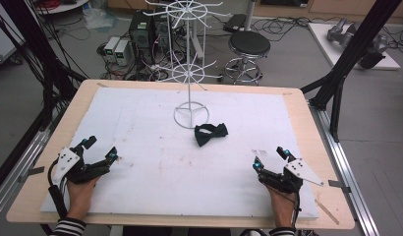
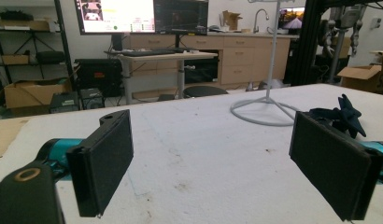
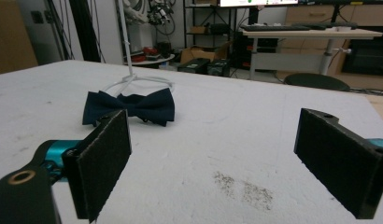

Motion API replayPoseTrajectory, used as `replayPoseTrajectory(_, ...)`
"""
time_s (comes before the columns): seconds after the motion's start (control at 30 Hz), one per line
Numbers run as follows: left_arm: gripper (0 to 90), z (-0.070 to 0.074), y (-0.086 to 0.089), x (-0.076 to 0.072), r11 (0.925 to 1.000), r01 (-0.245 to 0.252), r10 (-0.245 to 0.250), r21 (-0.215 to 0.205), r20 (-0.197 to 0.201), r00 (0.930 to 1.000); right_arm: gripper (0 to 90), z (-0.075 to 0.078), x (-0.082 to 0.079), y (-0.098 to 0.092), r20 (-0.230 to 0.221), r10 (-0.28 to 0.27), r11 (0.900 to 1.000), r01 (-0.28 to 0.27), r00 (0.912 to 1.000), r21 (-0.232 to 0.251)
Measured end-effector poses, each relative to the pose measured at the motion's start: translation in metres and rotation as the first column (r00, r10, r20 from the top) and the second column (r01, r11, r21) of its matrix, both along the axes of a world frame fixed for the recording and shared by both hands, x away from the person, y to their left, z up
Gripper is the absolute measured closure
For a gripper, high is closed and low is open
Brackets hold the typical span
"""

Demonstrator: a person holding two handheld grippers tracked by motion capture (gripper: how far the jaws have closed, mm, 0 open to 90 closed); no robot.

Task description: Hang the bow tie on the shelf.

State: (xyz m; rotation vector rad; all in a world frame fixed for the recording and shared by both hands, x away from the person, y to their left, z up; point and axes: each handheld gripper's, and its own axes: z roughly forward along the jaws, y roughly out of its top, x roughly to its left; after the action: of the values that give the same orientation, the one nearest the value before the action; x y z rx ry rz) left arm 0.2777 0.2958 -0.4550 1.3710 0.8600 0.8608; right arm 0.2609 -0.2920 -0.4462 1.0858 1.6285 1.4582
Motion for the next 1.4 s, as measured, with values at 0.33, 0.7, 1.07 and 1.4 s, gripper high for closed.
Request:
replayPoseTrajectory(0.33, 14.1, 0.0, 0.0, 0.0, 1.0, 0.0, 0.0, 0.0, 0.002, 1.0, 10.1, 0.029, 0.01, 0.004, -0.043, 0.072, 0.997, -0.073, 0.9965, -0.024)
replayPoseTrajectory(0.7, 14.1, 0.0, 0.0, 0.0, 1.0, 0.0, 0.0, 0.001, 0.002, 1.0, 10.2, 0.055, 0.034, 0.011, -0.114, 0.149, 0.986, -0.156, 0.9823, -0.059)
replayPoseTrajectory(1.07, 14.1, 0.0, 0.0, 0.0, 1.0, 0.0, 0.0, 0.0, -0.001, 1.0, 10.1, 0.07, 0.059, 0.018, -0.166, 0.193, 0.974, -0.209, 0.9669, -0.084)
replayPoseTrajectory(1.4, 14.1, 0.0, 0.0, 0.0, 0.9999, 0.002, -0.002, -0.01, -0.002, 1.0, 10.2, 0.075, 0.088, 0.035, -0.245, 0.221, 0.959, -0.255, 0.9442, -0.121)
